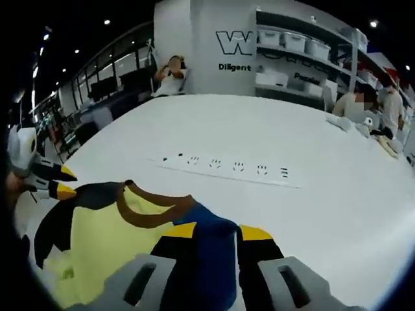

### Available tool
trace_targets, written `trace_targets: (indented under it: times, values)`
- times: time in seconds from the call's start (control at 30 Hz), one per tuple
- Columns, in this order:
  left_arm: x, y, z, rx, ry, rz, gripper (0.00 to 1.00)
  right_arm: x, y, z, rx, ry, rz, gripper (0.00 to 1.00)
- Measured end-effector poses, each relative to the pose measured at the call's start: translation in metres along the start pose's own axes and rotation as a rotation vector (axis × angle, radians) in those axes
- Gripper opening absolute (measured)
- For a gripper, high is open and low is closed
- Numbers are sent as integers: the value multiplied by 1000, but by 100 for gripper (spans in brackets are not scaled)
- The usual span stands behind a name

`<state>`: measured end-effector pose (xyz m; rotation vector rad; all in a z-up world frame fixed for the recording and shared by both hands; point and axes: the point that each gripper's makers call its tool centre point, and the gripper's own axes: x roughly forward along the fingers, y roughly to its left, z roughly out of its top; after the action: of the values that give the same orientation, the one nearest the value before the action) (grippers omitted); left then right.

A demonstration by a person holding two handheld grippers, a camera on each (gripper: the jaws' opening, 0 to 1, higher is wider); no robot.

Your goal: Fold the garment on the visible template until the final outline fits inside the template.

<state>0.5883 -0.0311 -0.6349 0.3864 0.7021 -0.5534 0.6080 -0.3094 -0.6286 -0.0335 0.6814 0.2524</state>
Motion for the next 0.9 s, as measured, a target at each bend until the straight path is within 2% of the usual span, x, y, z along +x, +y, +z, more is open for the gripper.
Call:
trace_targets:
  times: [0.1,0.27,0.37,0.4,0.47,0.53,0.67,0.9]
  values:
    - [-8,-11,-1,11,3,-27,35,-13,13,2,2,-17,27,28]
    - [-20,-38,-3,-4,-16,-89,44,-26,26,-7,18,-11,48,38]
    - [-24,-43,-5,10,-21,-84,50,-32,30,-14,16,-7,52,44]
    - [-26,-45,-4,8,-31,-85,51,-35,34,-17,23,-4,64,48]
    - [-29,-49,2,0,-87,-84,56,-38,38,-22,15,-1,68,53]
    - [-31,-51,0,3,-86,-81,63,-40,40,-27,0,7,71,57]
    - [-36,-58,-2,20,-87,-79,62,-48,49,-36,8,12,84,61]
    - [-35,-76,-10,39,-80,-99,58,-62,62,-59,-3,22,90,59]
